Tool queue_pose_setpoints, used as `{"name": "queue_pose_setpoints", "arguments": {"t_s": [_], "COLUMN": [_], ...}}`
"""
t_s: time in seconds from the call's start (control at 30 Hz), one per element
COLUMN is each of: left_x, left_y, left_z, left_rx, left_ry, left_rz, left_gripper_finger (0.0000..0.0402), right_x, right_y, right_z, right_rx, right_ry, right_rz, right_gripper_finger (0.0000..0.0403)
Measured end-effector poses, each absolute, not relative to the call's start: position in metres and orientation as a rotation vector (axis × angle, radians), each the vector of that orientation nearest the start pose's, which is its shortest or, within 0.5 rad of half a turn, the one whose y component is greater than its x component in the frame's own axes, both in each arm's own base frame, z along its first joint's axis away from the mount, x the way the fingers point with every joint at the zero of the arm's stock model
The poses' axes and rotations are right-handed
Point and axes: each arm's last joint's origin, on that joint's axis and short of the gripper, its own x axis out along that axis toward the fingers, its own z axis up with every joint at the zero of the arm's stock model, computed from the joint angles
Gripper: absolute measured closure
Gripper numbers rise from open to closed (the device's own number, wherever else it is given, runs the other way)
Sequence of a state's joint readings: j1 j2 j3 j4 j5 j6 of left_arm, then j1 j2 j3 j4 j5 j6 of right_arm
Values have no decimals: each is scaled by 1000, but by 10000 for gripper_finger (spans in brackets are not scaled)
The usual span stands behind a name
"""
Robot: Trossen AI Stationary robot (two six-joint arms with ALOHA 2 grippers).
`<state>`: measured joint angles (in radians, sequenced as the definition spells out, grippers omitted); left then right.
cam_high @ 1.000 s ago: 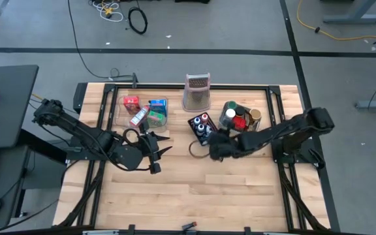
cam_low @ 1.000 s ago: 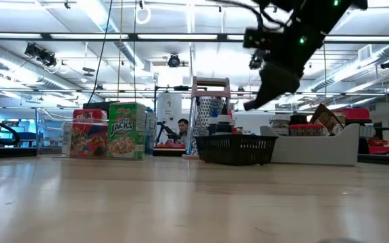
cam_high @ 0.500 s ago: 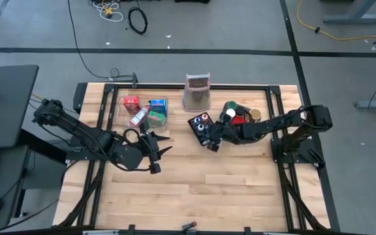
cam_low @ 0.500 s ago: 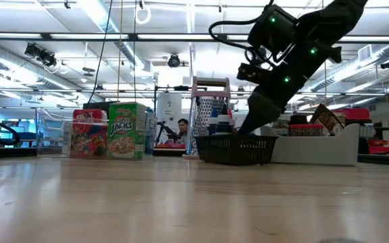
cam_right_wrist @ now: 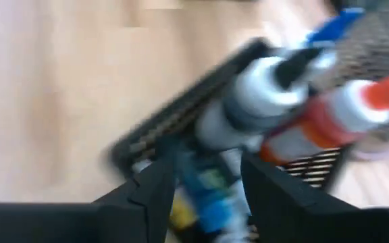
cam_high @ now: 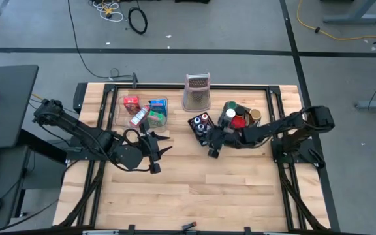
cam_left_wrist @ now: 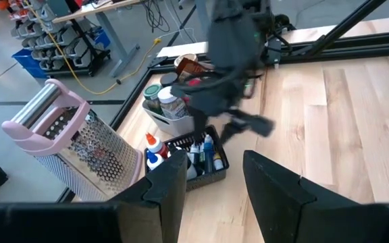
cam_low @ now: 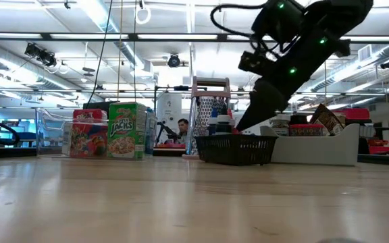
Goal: Pick & Place Kitchen Items
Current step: Put the red food coloring bottle into the black bin
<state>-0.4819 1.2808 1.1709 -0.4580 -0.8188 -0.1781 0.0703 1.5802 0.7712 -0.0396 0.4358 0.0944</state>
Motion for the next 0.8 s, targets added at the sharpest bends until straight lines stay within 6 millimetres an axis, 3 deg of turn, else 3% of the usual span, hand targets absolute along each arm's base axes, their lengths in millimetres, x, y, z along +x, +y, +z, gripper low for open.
{"name": "queue_pose_setpoints", "arguments": {"t_s": [0.27,0.47,0.63,0.8], "left_x": [248,248,248,248], "left_y": [-106,-106,-106,-106], "left_z": [342,343,343,343], "left_rx": [169,146,106,65], "left_ry": [419,412,403,395], "left_rz": [366,370,379,387], "left_gripper_finger": [246,246,246,246], "right_x": [287,282,285,295], "right_y": [71,136,175,193], "right_z": [183,193,173,136], "right_rx": [-38,-60,-122,-88], "right_ry": [669,480,377,328], "right_rz": [-233,98,285,389], "right_gripper_finger": [245,247,247,247]}}
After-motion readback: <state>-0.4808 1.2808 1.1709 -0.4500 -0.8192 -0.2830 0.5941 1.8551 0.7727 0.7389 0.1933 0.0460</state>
